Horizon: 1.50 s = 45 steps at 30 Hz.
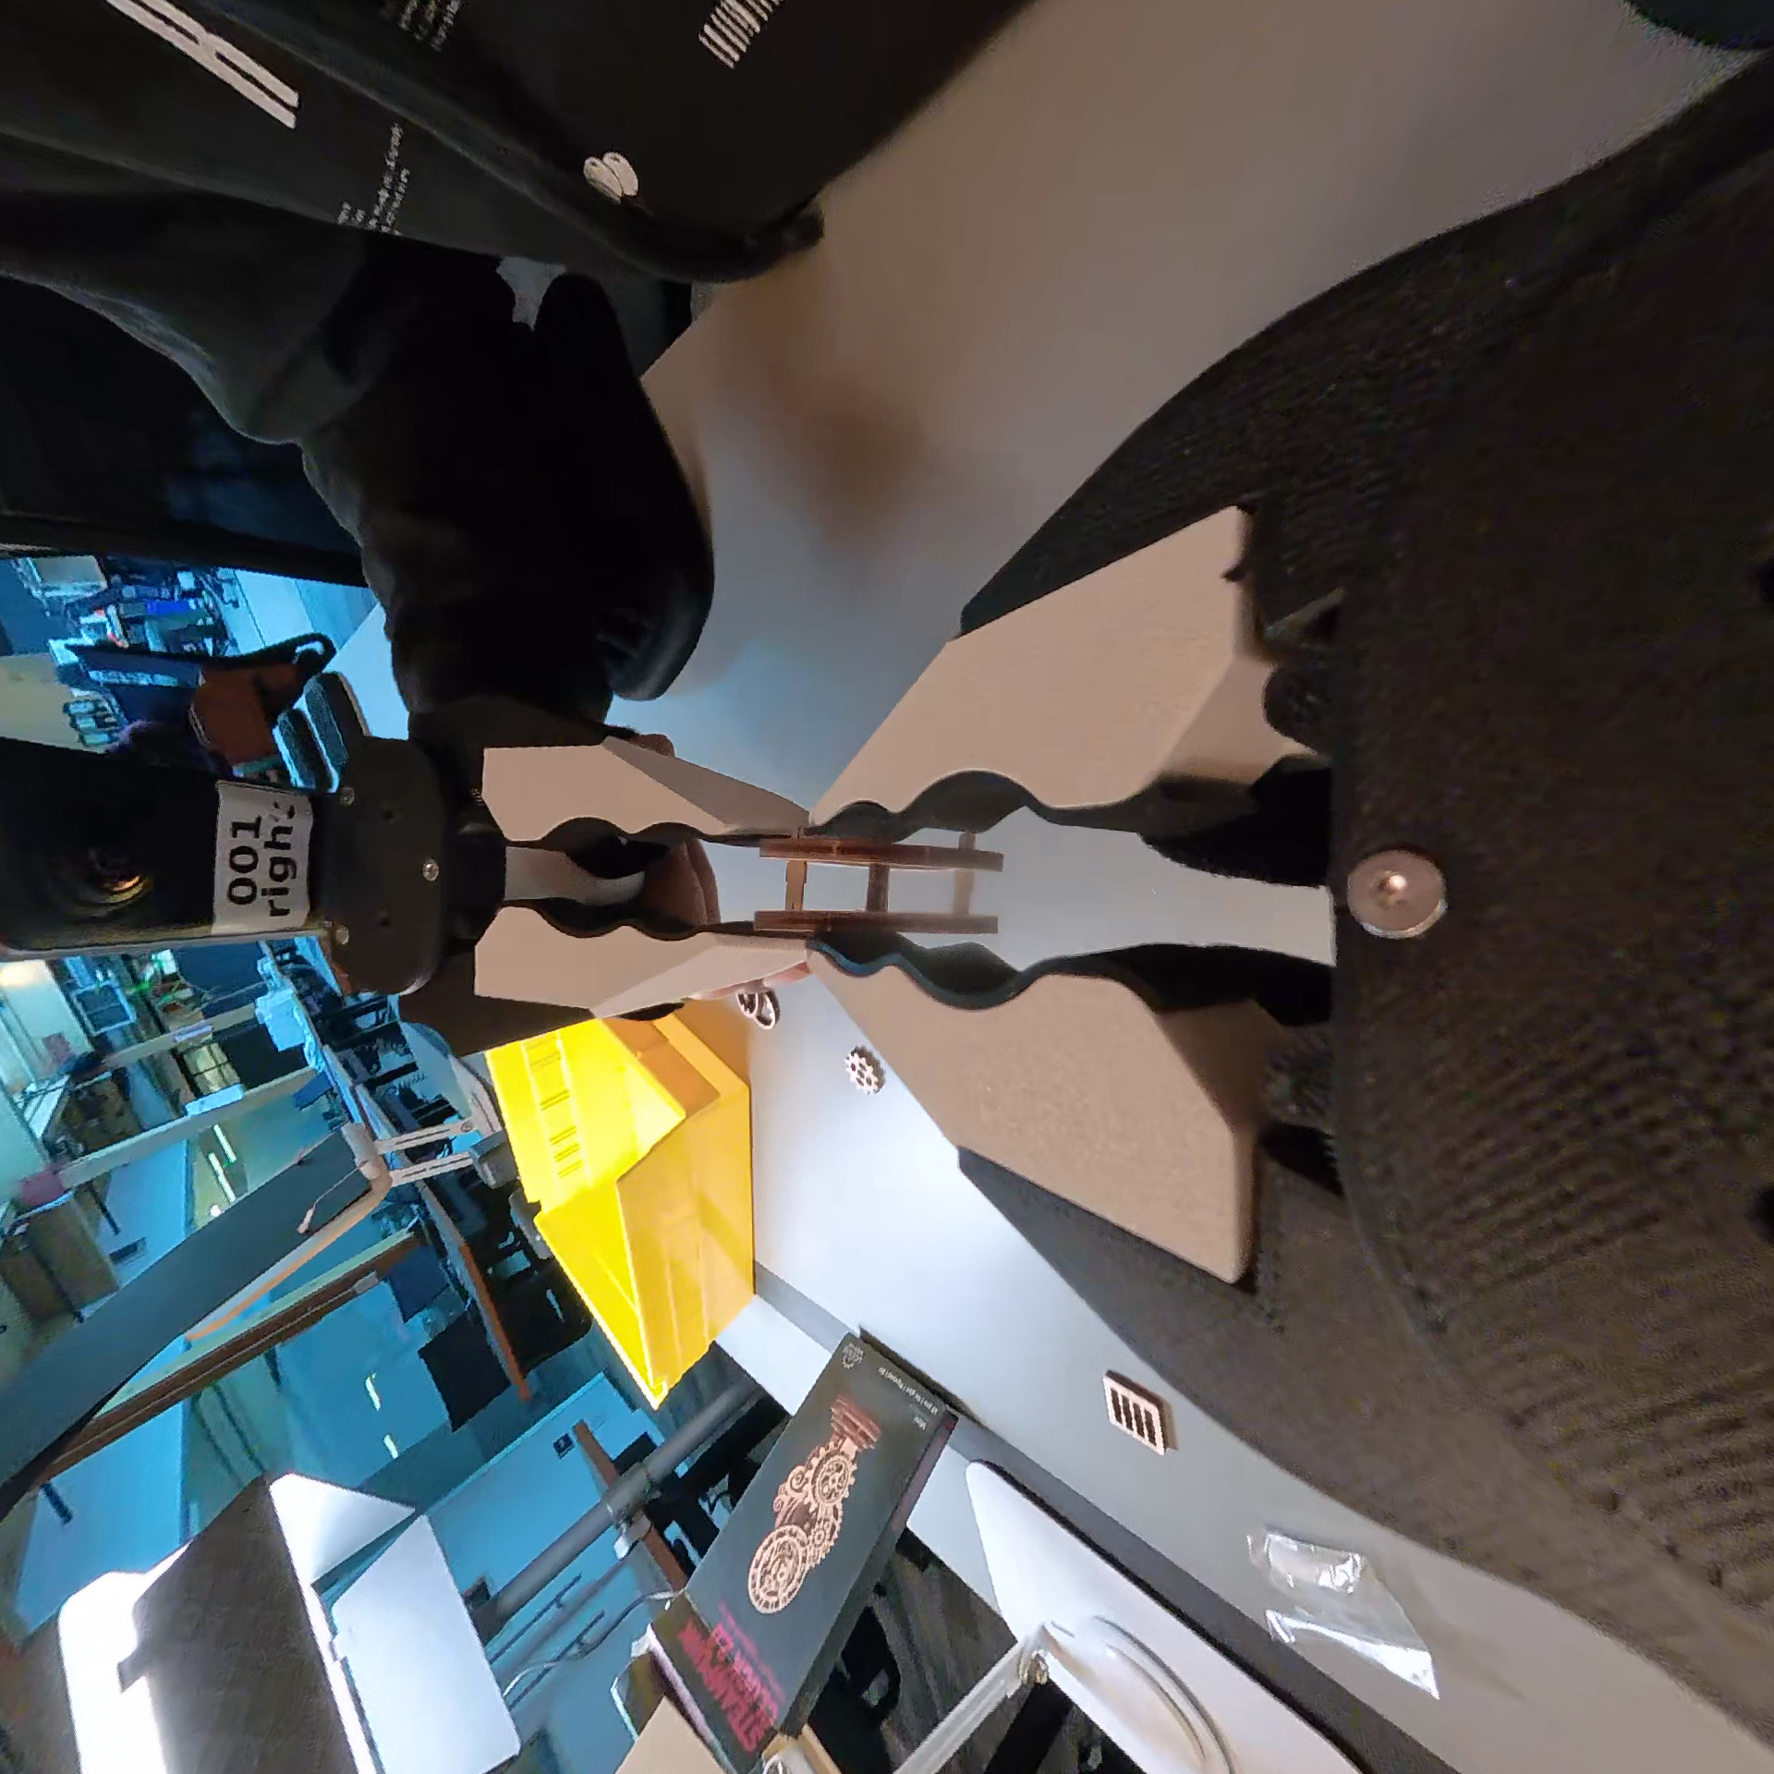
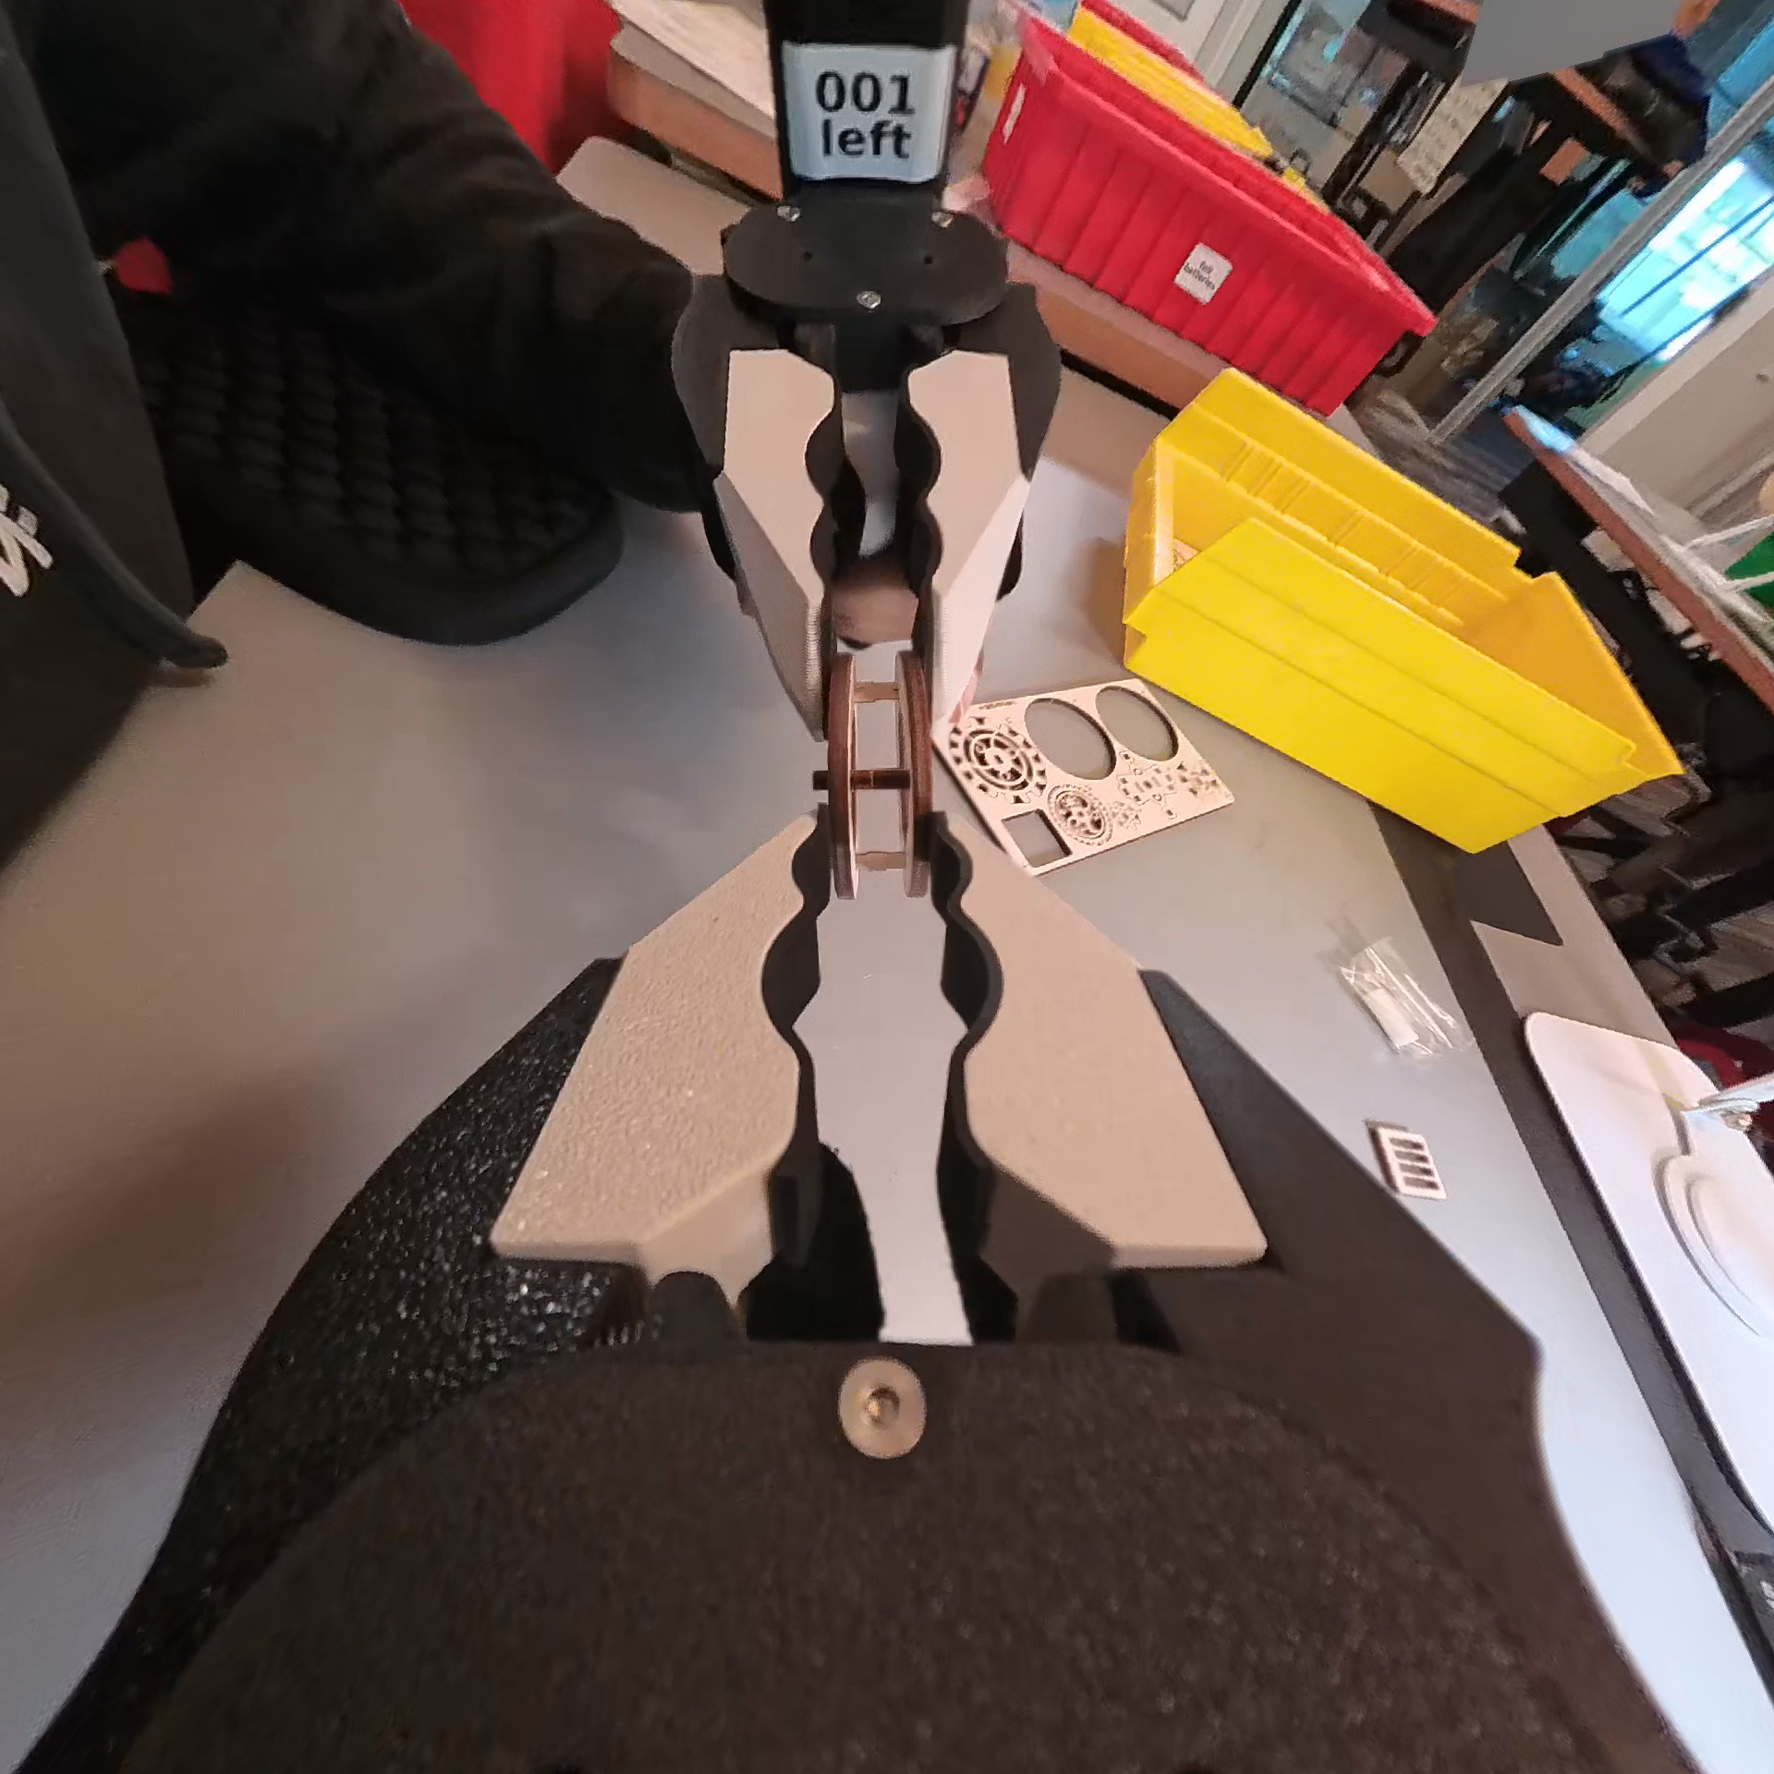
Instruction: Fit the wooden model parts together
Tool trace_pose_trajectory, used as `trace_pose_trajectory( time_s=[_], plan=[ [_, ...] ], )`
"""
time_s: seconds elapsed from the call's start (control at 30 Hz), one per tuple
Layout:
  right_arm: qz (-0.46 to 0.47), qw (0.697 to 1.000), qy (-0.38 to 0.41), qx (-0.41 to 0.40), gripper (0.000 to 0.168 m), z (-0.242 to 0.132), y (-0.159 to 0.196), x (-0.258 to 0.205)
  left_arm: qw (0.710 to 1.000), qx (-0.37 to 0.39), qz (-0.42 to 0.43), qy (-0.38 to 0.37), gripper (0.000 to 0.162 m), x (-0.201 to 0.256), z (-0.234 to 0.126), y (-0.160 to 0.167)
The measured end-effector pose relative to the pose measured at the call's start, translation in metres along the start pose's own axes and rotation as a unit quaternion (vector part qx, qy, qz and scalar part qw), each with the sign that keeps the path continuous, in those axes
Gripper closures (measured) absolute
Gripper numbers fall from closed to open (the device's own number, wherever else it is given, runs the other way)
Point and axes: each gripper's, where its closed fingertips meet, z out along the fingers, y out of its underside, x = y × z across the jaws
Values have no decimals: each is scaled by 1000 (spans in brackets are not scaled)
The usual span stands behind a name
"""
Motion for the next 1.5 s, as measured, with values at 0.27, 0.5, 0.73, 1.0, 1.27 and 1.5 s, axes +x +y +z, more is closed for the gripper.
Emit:
trace_pose_trajectory(
  time_s=[0.27,0.5,0.73,1.0,1.27,1.5],
  plan=[
    [-3,1000,-8,-7,151,3,2,-3,999,12,-27,21,145,3,0,3],
    [-18,1000,0,-22,152,3,5,-3,1000,-21,-16,10,143,2,3,9],
    [-23,999,5,-27,152,5,8,-3,999,-35,8,0,145,2,3,12],
    [-27,999,17,-43,152,8,13,-1,998,-63,2,-4,146,1,4,18],
    [-31,998,-1,-59,153,6,16,-5,998,-55,1,0,143,5,8,17],
    [-20,998,-7,-57,153,8,16,-6,998,-60,-10,14,146,6,7,18]
  ],
)
